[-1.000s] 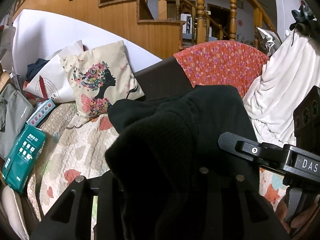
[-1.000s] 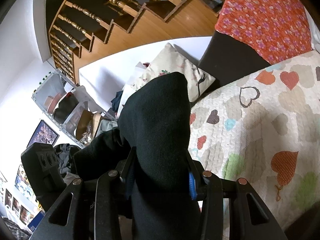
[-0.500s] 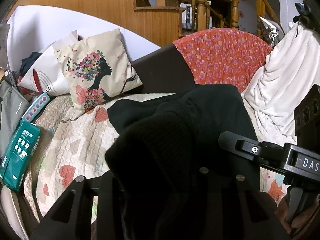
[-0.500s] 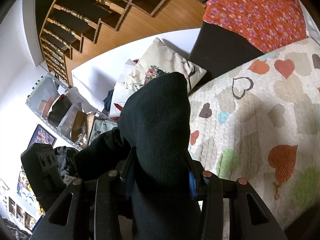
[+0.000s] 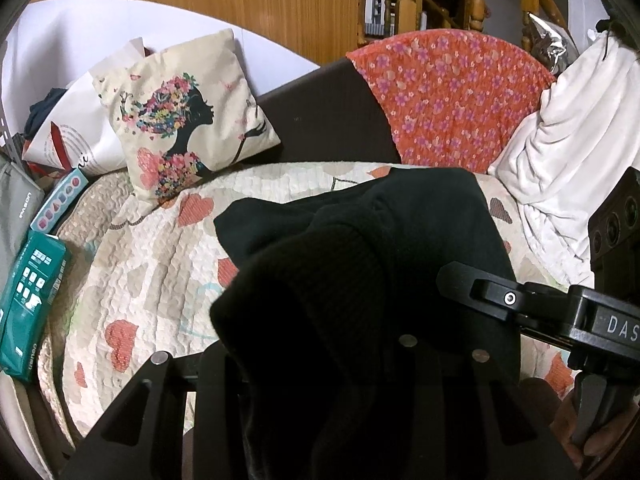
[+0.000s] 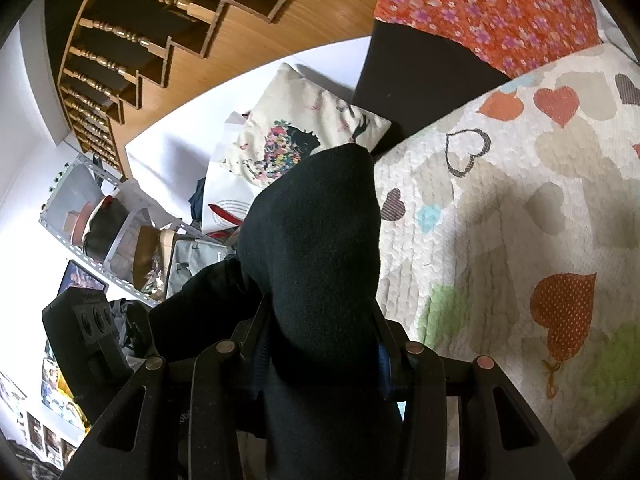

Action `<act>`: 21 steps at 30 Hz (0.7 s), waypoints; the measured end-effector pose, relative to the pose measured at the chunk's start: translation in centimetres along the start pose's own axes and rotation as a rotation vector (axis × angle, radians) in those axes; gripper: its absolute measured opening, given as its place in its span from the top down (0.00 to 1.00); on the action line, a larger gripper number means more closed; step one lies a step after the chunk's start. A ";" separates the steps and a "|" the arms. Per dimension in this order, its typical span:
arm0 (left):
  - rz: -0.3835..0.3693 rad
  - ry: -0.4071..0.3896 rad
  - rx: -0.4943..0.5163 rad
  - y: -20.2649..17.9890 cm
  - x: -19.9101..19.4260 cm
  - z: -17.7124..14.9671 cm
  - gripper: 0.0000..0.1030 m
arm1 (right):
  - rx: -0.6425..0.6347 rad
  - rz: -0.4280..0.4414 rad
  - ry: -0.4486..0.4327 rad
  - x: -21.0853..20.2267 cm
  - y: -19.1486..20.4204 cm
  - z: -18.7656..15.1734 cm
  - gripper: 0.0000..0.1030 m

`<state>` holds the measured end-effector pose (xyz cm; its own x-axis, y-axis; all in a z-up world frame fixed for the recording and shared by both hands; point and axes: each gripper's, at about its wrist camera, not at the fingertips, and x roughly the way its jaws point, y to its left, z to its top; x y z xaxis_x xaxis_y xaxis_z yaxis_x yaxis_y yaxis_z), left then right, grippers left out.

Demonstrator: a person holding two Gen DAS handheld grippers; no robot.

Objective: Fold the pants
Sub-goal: 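Hold the black bundle raised with both grippers above the bed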

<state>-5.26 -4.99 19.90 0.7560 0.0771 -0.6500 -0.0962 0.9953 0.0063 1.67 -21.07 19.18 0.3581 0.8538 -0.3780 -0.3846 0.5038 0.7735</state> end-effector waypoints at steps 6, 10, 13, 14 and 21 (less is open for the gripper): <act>-0.005 0.032 0.000 -0.1 1.7 0.0 0.65 | 0.027 -0.014 0.017 0.9 -1.4 0.2 0.55; -0.006 0.053 0.001 -0.1 2.9 -0.1 0.65 | 0.045 -0.022 0.029 1.5 -2.3 0.3 0.55; -0.008 0.071 0.000 -0.1 3.8 -0.2 0.65 | 0.057 -0.029 0.038 2.0 -3.0 0.3 0.55; -0.009 0.075 0.000 0.0 4.1 -0.2 0.65 | 0.062 -0.032 0.042 2.2 -3.2 0.3 0.55; -0.022 0.122 -0.009 0.3 6.7 -0.5 0.65 | 0.096 -0.051 0.066 3.5 -5.0 0.4 0.55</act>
<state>-0.51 -4.24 15.18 0.6735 0.0471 -0.7377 -0.0865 0.9961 -0.0153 5.16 -20.60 14.16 0.3175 0.8357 -0.4481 -0.2832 0.5346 0.7963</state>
